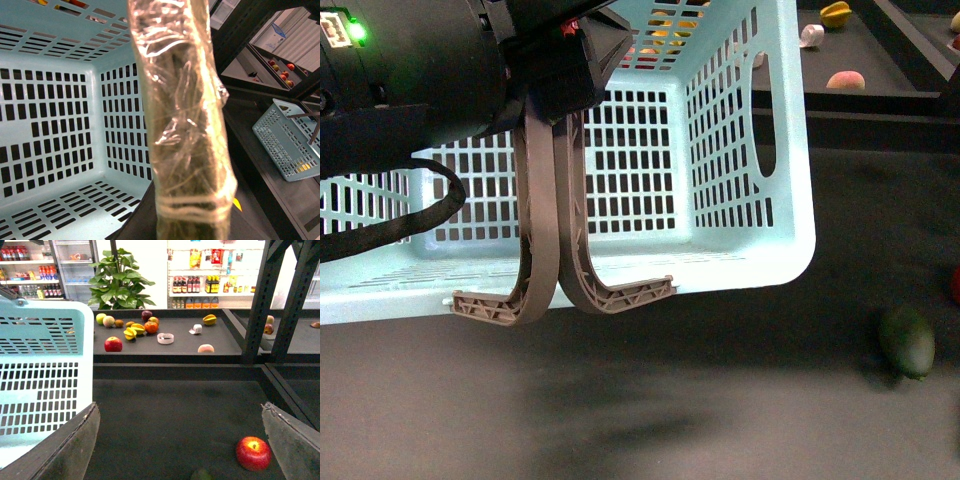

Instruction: Pick mango with right arm and hold basket with left

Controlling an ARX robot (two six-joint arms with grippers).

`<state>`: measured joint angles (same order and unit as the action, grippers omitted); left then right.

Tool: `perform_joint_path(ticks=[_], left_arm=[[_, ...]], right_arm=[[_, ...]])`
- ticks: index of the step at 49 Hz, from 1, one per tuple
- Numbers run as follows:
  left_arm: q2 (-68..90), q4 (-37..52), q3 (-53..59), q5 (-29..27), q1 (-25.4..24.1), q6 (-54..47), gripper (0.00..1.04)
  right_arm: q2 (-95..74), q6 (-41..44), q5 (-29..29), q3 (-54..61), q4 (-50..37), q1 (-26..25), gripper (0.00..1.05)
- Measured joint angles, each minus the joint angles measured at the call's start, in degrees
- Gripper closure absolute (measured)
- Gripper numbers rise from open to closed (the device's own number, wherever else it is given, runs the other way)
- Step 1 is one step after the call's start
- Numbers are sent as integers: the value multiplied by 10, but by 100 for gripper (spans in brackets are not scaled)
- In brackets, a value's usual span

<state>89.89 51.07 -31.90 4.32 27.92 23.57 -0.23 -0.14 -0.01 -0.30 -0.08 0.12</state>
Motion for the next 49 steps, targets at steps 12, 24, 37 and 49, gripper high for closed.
perform_joint_path(ticks=[12,24,37,49], left_arm=[[0,0,0,3,1,0,97],[1,0,0,3,2,0,97],[1,0,0,2,2,0,97],[1,0,0,2,2,0,97]], right_arm=[[0,0,0,0,0,0,8],[0,0,0,0,0,0,8],[0,0,0,0,0,0,8],[-209,-54,-68,-2,-127,-26,8]])
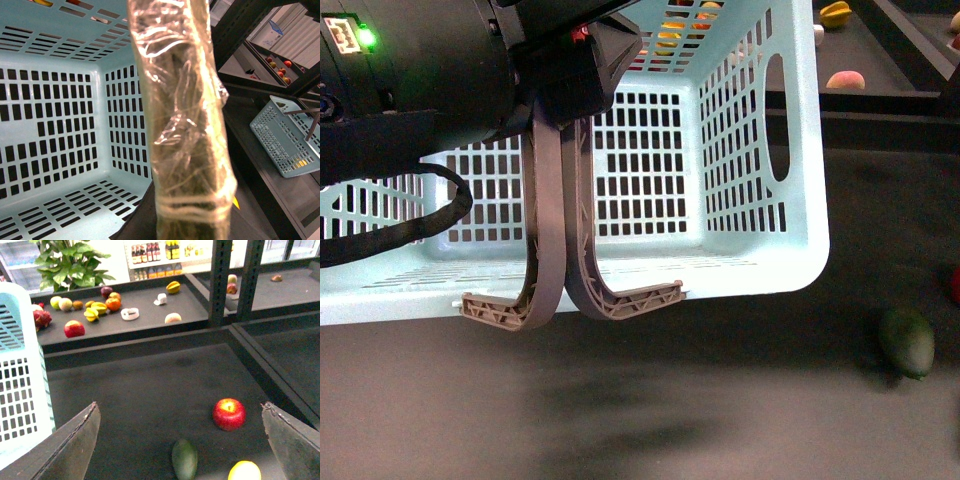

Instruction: Pick mango with right arm and hold basket with left

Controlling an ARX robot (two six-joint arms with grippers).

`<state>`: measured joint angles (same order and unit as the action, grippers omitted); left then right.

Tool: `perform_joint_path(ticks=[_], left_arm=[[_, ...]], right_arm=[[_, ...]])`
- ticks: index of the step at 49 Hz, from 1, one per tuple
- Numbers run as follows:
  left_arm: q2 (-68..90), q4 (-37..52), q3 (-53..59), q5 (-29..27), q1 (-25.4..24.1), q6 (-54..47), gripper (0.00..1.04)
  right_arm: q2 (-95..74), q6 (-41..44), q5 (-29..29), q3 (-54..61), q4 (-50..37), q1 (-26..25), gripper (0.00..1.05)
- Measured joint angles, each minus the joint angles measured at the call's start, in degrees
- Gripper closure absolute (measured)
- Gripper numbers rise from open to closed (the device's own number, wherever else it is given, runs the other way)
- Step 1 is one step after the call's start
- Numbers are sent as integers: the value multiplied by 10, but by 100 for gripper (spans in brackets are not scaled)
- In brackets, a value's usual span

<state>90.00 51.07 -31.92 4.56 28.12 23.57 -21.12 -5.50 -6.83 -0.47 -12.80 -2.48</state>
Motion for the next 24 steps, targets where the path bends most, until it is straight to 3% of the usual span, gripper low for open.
perform_joint_path(ticks=[10,24], left_arm=[[0,0,0,0,0,0,97],[0,0,0,0,0,0,97]], right_arm=[[-320,5,53,-3,-229,-45,8],[-749,28,62,-71,-500,-110,8]])
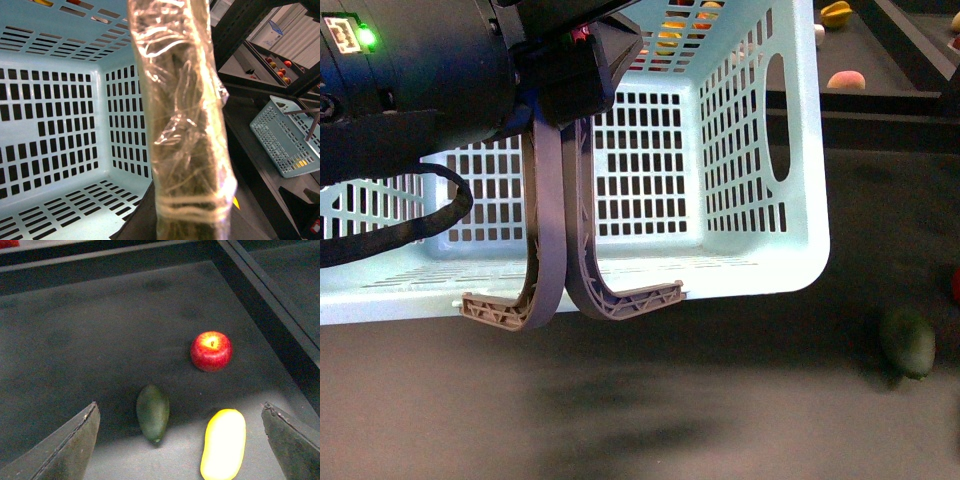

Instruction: Pick mango with right arm and hold basket with left

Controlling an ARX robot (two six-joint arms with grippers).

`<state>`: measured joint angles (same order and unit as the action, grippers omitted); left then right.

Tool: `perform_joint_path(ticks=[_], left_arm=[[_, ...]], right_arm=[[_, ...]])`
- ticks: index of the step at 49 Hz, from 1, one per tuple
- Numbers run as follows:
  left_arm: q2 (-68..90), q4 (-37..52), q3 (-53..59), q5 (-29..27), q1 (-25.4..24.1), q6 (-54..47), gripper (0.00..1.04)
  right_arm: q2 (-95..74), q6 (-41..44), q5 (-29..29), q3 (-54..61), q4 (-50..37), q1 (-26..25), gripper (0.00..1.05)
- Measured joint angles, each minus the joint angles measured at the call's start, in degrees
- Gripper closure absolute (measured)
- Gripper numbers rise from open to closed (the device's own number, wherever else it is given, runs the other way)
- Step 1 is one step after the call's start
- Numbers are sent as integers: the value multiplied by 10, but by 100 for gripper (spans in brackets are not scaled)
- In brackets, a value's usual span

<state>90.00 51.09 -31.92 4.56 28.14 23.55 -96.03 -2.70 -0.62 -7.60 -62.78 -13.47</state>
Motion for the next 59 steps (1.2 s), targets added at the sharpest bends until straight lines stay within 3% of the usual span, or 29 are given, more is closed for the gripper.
perform_joint_path(ticks=[14,28,59], left_arm=[[0,0,0,0,0,0,97],[0,0,0,0,0,0,97],[0,0,0,0,0,0,97]], right_arm=[[-252,0,-3,-64,-114,-51,8],[-368,-1,-12,-136,-113,-92,8],[-517,-4,-31,-262,-79,-121,8]])
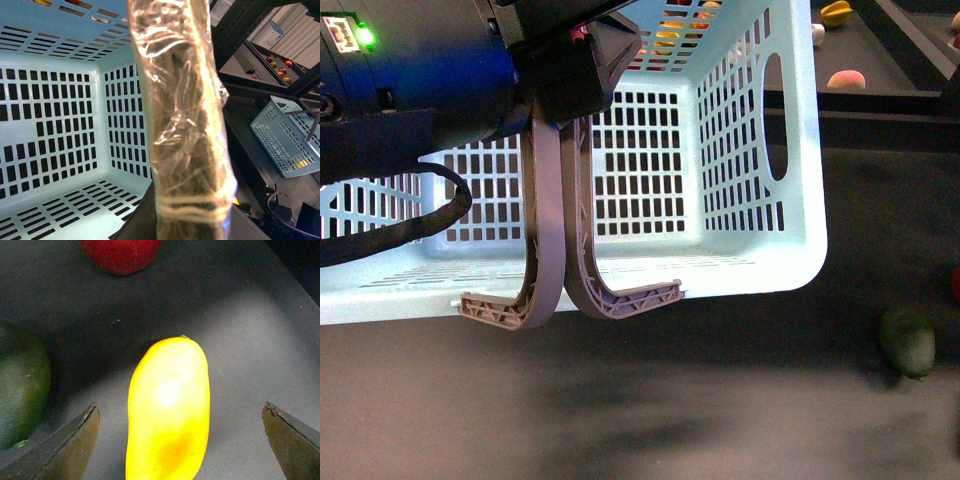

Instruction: Pick mango with right arm and hold basket with left

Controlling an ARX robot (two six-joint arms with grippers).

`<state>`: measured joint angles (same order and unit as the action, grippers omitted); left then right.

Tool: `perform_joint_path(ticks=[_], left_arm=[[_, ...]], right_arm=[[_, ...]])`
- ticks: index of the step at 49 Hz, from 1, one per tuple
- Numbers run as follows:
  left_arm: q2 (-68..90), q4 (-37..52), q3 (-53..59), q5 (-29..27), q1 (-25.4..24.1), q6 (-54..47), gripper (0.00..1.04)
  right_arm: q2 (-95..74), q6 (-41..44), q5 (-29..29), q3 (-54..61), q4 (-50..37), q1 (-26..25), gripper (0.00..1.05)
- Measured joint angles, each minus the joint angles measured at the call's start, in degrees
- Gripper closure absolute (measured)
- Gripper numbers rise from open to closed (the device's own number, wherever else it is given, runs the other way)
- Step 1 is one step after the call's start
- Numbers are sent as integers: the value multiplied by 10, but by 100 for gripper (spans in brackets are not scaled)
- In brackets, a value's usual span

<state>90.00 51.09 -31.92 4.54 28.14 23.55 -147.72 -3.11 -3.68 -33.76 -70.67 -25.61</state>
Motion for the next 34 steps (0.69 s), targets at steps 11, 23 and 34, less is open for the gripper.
perform_joint_path(ticks=[11,23,34], left_arm=[[0,0,0,0,0,0,97],[0,0,0,0,0,0,97],[0,0,0,0,0,0,97]], right_arm=[[-32,-7,3,-44,13,6,8],[-43,-12,1,-79,33,26,8],[-75,-20,3,-94,52,25,8]])
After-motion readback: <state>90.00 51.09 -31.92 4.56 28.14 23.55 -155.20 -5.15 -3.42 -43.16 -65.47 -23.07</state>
